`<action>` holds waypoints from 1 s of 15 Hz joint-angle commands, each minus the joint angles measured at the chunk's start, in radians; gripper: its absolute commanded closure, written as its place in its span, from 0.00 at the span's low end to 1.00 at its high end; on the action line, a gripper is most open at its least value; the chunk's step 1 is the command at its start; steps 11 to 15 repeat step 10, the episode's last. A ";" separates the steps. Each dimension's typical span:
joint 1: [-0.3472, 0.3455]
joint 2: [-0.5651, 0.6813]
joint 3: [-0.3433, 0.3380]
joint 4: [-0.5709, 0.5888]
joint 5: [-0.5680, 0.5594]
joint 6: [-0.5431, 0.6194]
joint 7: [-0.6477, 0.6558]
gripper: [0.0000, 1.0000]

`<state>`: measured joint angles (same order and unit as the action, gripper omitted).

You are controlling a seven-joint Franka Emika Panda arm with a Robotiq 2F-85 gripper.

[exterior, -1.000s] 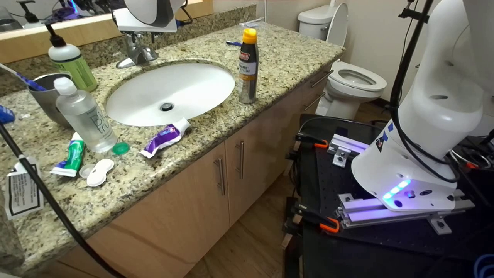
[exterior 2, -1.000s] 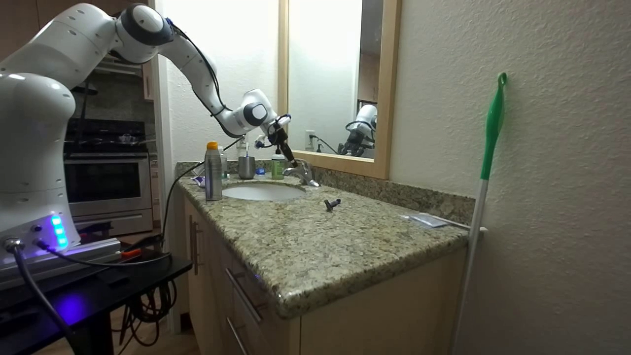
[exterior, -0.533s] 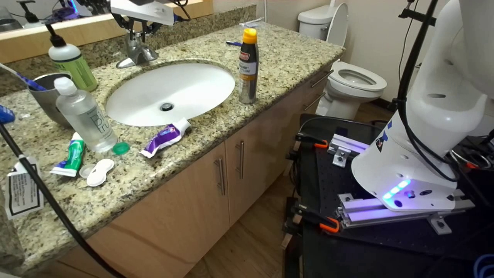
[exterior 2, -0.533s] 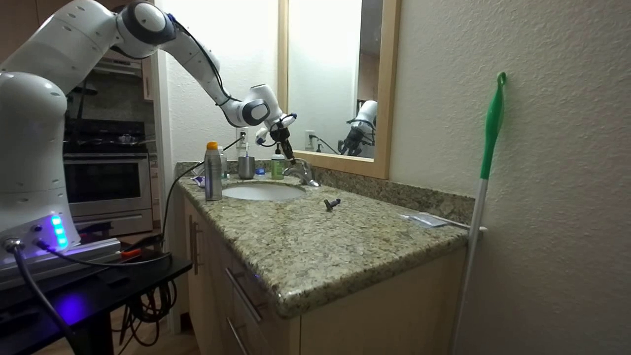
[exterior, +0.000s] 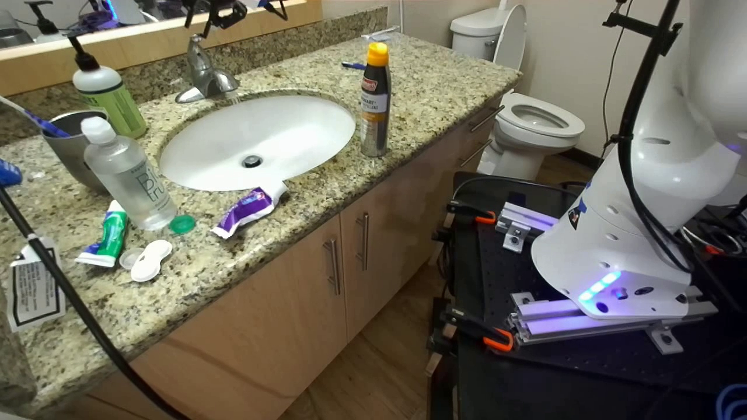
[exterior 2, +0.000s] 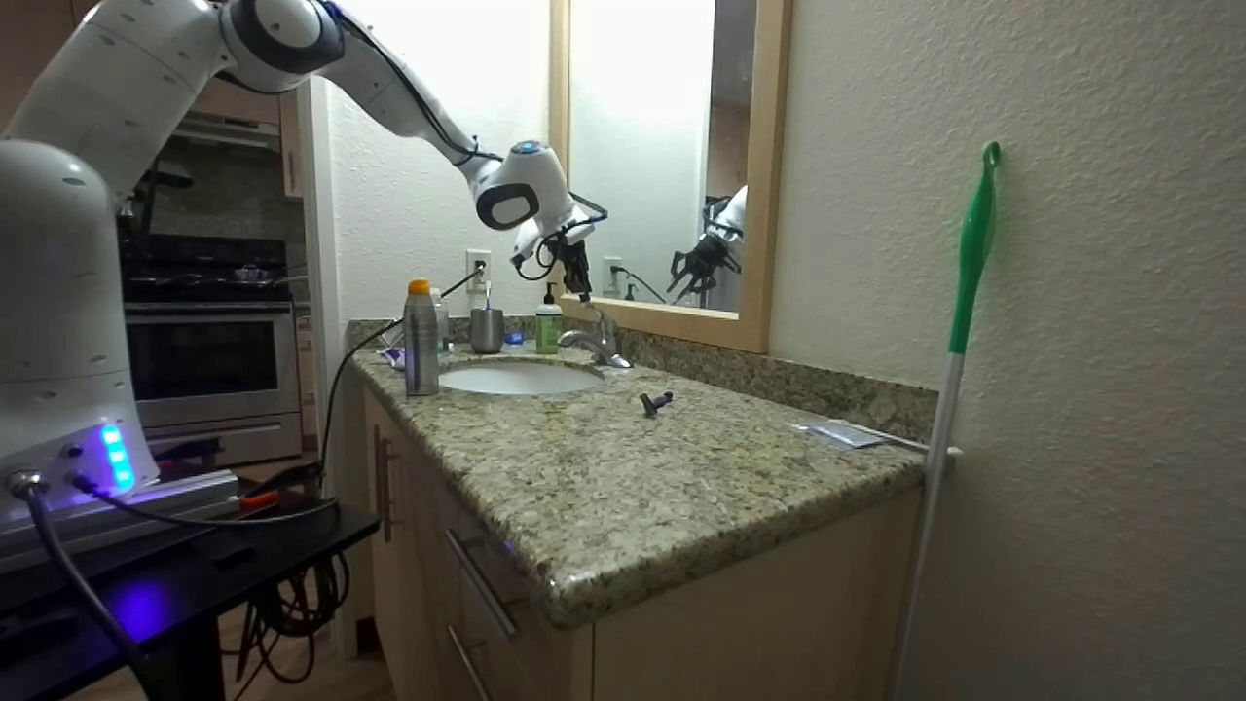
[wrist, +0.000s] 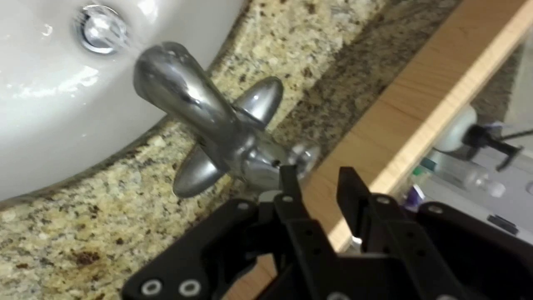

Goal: Open the tap

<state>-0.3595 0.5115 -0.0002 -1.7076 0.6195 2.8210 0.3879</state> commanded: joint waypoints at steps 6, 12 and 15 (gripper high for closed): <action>-0.107 -0.170 0.114 -0.005 0.223 -0.044 -0.141 0.49; -0.109 -0.184 0.113 -0.007 0.222 -0.067 -0.140 0.49; -0.109 -0.184 0.113 -0.007 0.222 -0.067 -0.140 0.49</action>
